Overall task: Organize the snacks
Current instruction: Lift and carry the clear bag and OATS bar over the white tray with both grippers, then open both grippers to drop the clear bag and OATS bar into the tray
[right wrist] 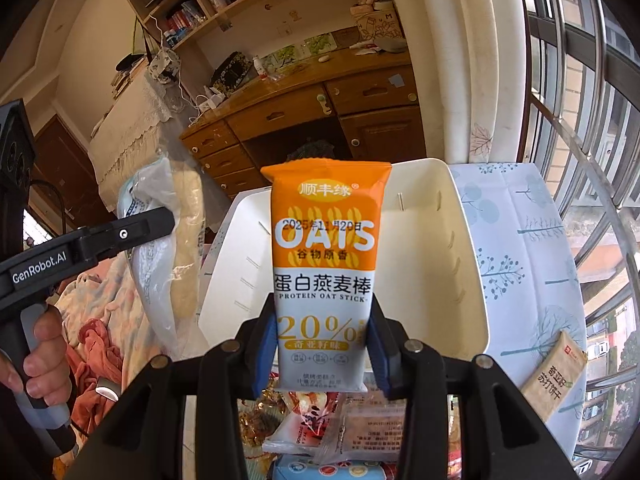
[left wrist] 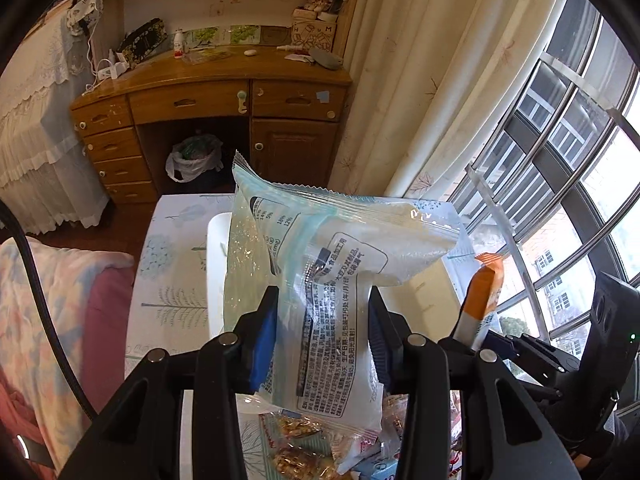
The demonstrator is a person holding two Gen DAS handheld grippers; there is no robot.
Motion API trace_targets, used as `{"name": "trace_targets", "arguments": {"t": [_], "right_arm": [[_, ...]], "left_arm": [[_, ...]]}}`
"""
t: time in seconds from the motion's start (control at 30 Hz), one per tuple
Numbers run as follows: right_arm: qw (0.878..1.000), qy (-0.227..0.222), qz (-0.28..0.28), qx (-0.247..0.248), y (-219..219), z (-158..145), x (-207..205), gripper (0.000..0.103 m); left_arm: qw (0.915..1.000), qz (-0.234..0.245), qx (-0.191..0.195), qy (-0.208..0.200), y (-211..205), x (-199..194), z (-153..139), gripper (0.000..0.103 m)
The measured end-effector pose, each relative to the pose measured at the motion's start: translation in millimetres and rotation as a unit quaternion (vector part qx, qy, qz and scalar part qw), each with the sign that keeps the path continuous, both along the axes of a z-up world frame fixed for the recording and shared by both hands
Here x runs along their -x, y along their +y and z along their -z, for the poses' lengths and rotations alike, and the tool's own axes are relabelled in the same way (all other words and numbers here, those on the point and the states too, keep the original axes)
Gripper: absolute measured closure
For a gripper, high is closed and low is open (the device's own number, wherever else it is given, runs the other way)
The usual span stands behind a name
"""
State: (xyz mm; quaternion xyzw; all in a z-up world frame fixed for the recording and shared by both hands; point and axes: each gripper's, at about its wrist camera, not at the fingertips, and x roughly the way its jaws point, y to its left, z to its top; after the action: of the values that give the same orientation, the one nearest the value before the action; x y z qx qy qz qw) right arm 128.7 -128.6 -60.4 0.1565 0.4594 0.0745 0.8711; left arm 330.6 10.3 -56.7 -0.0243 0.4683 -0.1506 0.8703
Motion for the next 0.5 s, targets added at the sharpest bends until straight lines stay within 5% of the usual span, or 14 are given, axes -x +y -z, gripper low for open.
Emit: {"name": "trace_targets", "arguments": {"t": [0.07,0.2,0.5], "right_arm": [[1.000,0.003,0.002,-0.006,-0.8,2.5,-2.6,0.061],[1.000,0.013,0.017,-0.018,-6.2,7.3,-4.8,0.057],[0.998,0.007,0.050,-0.033,-15.0,1.6,4.1,0.040]], "left_arm": [[1.0000,0.001,-0.002,0.004,-2.8,-2.1,3.0,0.060],[1.0000,-0.002,0.003,-0.006,-4.7,-1.9,-1.9,0.028],[0.9996,-0.025,0.013,0.007,10.0,11.4,-8.2,0.025]]}}
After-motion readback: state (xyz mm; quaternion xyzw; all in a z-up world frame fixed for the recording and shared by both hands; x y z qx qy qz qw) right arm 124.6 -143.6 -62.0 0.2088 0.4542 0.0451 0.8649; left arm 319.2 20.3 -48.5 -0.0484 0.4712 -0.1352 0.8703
